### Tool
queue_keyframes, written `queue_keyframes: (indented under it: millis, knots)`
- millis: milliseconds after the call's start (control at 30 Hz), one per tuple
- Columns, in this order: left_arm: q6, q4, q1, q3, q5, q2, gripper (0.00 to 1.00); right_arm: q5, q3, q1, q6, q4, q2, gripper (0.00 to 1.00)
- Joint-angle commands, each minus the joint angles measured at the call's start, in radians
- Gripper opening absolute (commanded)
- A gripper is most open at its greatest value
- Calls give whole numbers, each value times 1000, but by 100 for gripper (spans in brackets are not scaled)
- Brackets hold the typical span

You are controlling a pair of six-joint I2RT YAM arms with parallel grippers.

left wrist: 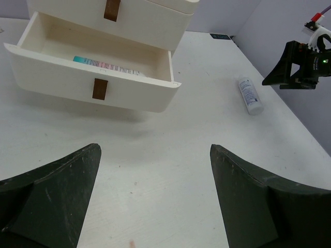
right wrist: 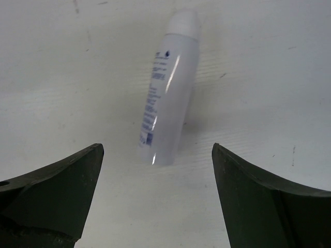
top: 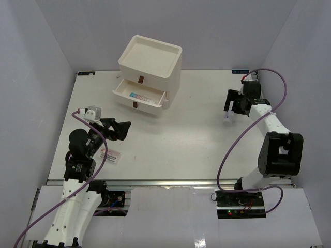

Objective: Organize the makeup

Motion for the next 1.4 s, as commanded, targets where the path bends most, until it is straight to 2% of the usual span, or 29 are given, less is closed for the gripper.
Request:
queue_keyframes:
  millis: [0, 267, 533, 1033, 1167, 1233, 1367]
  knots:
    - [-1, 9, 1, 1, 12, -4, 98, 135, 67, -18, 69, 55, 107, 92]
    - [-3, 12, 1, 0, 14, -7, 98, 110, 126, -29, 71, 56, 239, 85]
    - [-1, 11, 3, 0, 14, -11, 98, 44, 116, -30, 66, 74, 276, 62]
    - [-1, 11, 3, 0, 14, -14, 98, -2, 106, -32, 63, 74, 296, 63]
    - [-1, 11, 1, 0, 14, -14, 98, -2, 106, -35, 62, 72, 299, 60]
    - [-1, 11, 1, 0, 14, -13, 98, -6, 106, -36, 60, 71, 297, 54]
    - [-1, 11, 1, -1, 14, -12, 98, -42, 107, -36, 45, 72, 284, 29]
